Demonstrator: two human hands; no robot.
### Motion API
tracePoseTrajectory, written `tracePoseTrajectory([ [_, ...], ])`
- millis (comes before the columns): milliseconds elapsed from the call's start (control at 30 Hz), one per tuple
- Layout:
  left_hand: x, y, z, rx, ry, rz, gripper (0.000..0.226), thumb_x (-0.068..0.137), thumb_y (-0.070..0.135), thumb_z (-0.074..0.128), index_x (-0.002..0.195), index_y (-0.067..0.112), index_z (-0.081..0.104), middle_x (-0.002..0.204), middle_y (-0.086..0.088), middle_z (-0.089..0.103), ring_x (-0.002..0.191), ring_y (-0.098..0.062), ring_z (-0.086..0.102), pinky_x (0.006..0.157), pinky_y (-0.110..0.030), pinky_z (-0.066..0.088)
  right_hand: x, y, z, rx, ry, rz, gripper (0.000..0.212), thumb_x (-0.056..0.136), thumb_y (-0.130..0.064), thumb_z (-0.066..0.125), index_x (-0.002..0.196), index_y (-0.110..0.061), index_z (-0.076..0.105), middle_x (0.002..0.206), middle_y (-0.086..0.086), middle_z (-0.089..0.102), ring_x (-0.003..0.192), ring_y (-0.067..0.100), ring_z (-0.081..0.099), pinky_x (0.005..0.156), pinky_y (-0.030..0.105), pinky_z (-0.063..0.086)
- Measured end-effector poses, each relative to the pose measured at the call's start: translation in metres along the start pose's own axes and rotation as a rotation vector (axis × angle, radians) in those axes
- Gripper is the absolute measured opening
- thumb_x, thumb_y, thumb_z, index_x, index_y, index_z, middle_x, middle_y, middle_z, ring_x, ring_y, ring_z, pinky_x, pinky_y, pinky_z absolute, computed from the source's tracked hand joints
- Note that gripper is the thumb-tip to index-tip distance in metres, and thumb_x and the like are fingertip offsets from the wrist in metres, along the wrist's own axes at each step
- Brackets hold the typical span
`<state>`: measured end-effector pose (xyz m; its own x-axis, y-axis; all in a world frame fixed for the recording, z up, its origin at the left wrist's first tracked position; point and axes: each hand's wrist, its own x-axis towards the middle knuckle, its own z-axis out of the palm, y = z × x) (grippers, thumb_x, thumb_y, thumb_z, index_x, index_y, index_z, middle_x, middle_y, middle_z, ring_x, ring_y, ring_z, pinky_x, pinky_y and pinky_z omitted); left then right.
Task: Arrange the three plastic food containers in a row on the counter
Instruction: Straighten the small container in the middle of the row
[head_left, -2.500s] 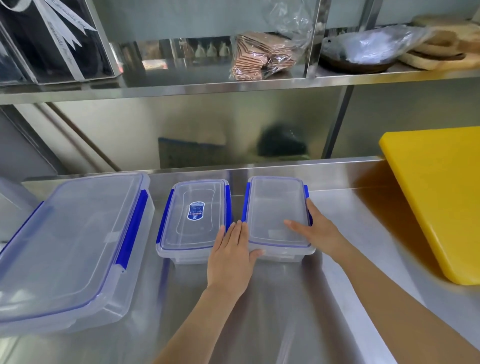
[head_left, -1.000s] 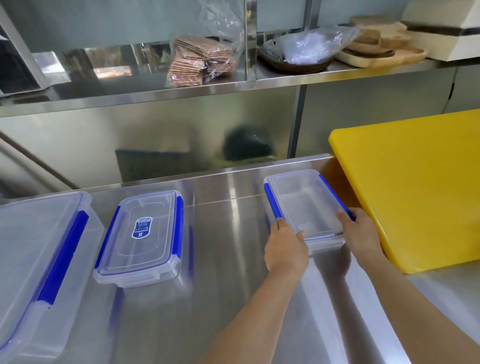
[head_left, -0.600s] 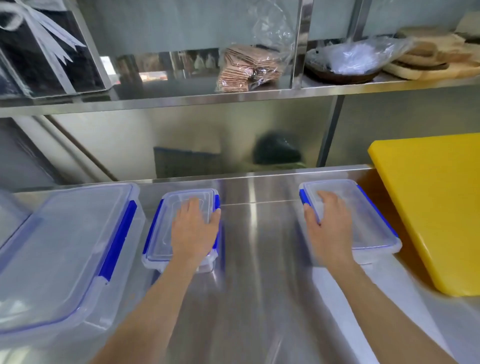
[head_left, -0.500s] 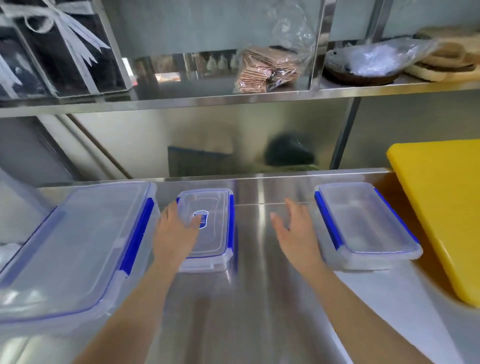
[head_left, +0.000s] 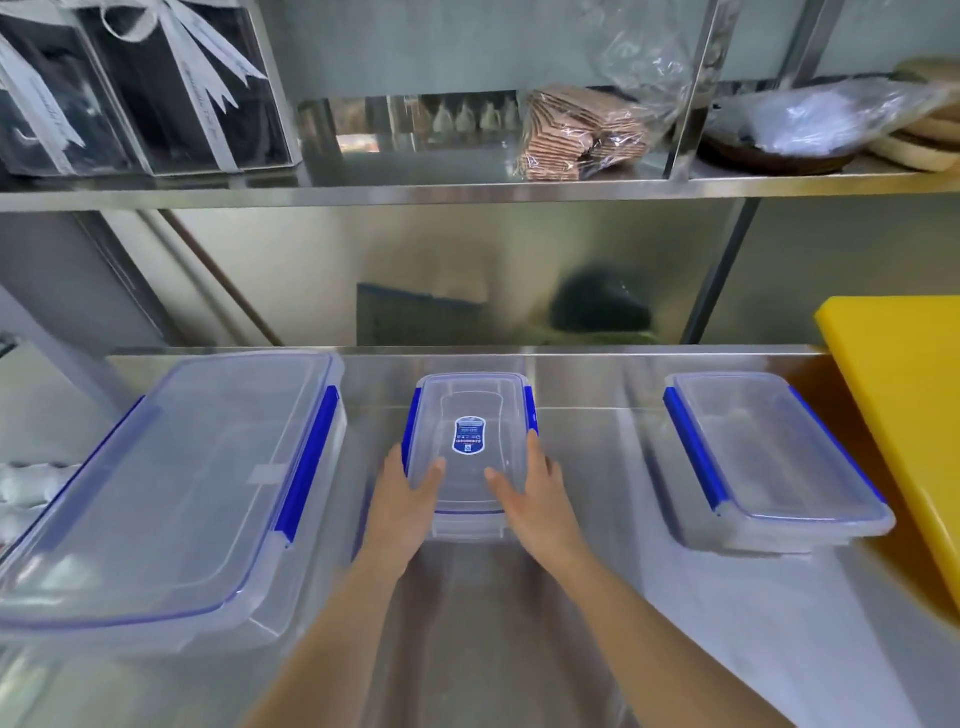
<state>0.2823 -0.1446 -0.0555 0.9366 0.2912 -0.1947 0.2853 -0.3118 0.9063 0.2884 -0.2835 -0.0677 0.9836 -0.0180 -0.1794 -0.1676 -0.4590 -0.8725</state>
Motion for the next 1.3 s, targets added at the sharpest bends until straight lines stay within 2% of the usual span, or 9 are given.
tracePoseTrajectory([
  [167,-0.002,0.008,0.024,0.005,-0.036,0.026,0.05,0.086,0.043,0.056,0.13,0.023,0.041,0.125,-0.003,0.058,0.111,-0.022,0.058,0.096,-0.049,0.051,0.007,0.018,-0.027,0.024,0.035,-0.061,0.069,0.088,-0.045,0.051,0.146,-0.031,0.016,0.141,0.001,0.041,0.11,0.008,0.039,0.09,0.026,0.035],
  [567,-0.006,0.002,0.032,0.154,0.005,-0.011,0.057,0.089,0.048,0.048,0.135,0.018,0.034,0.13,-0.006,0.052,0.112,-0.024,0.056,0.093,-0.047,0.053,0.0,0.023,-0.031,-0.072,-0.019,-0.061,0.07,0.09,-0.05,0.044,0.147,-0.033,0.006,0.146,0.004,0.032,0.122,0.017,0.044,0.094,0.033,0.043],
  [667,-0.003,0.01,0.031,0.336,-0.018,-0.028,0.067,0.089,0.052,0.043,0.142,0.016,0.024,0.14,-0.009,0.042,0.122,-0.028,0.05,0.099,-0.046,0.049,0.003,0.017,-0.04,-0.355,-0.003,0.009,0.073,0.089,-0.056,0.039,0.148,-0.026,0.006,0.148,0.007,0.029,0.128,0.025,0.041,0.102,0.041,0.04],
  [767,-0.005,0.029,0.01,0.47,-0.002,0.069,0.066,0.09,0.048,0.047,0.143,0.016,0.026,0.148,-0.008,0.035,0.131,-0.028,0.042,0.103,-0.042,0.041,-0.004,-0.001,-0.045,-0.627,0.181,-0.098,0.061,0.091,-0.046,0.045,0.141,-0.016,0.025,0.144,0.008,0.037,0.128,0.025,0.04,0.104,0.037,0.037],
  [867,-0.007,0.047,-0.045,0.41,0.152,0.185,0.048,0.092,0.039,0.049,0.133,0.015,0.046,0.139,-0.007,0.051,0.125,-0.026,0.049,0.103,-0.039,0.039,-0.017,-0.035,-0.027,-0.504,0.224,-0.245,0.039,0.092,-0.029,0.049,0.127,-0.012,0.044,0.13,0.006,0.052,0.11,0.024,0.052,0.091,0.034,0.046],
  [967,-0.004,0.042,-0.117,0.466,0.381,0.274,0.037,0.093,0.031,0.05,0.123,0.009,0.055,0.126,-0.013,0.061,0.115,-0.034,0.054,0.101,-0.043,0.039,-0.032,-0.067,0.008,-0.286,0.066,-0.225,0.032,0.093,-0.029,0.047,0.12,-0.011,0.05,0.113,0.006,0.062,0.099,0.024,0.059,0.081,0.033,0.046],
  [1067,-0.003,0.015,-0.187,0.659,0.555,0.116,0.046,0.09,0.037,0.052,0.126,0.009,0.051,0.129,-0.021,0.055,0.12,-0.042,0.046,0.104,-0.051,0.031,-0.042,-0.085,0.05,-0.107,-0.119,-0.158,0.042,0.091,-0.039,0.049,0.124,-0.013,0.049,0.099,0.002,0.061,0.092,0.02,0.059,0.081,0.031,0.046],
  [1167,-0.007,-0.022,-0.24,0.668,0.568,-0.131,0.061,0.085,0.052,0.052,0.134,0.017,0.043,0.14,-0.022,0.043,0.13,-0.044,0.034,0.108,-0.054,0.022,-0.047,-0.099,0.09,-0.005,-0.274,-0.043,0.052,0.085,-0.05,0.051,0.123,-0.014,0.046,0.107,0.005,0.061,0.081,0.02,0.06,0.072,0.04,0.056],
  [1300,-0.013,-0.058,-0.266,0.406,0.439,-0.246,0.065,0.087,0.049,0.054,0.141,0.018,0.034,0.141,-0.026,0.041,0.127,-0.046,0.039,0.106,-0.053,0.03,-0.052,-0.113,0.128,0.165,-0.397,0.078,0.053,0.081,-0.052,0.057,0.119,-0.018,0.041,0.116,0.006,0.058,0.092,0.023,0.062,0.048,0.028,0.054],
])
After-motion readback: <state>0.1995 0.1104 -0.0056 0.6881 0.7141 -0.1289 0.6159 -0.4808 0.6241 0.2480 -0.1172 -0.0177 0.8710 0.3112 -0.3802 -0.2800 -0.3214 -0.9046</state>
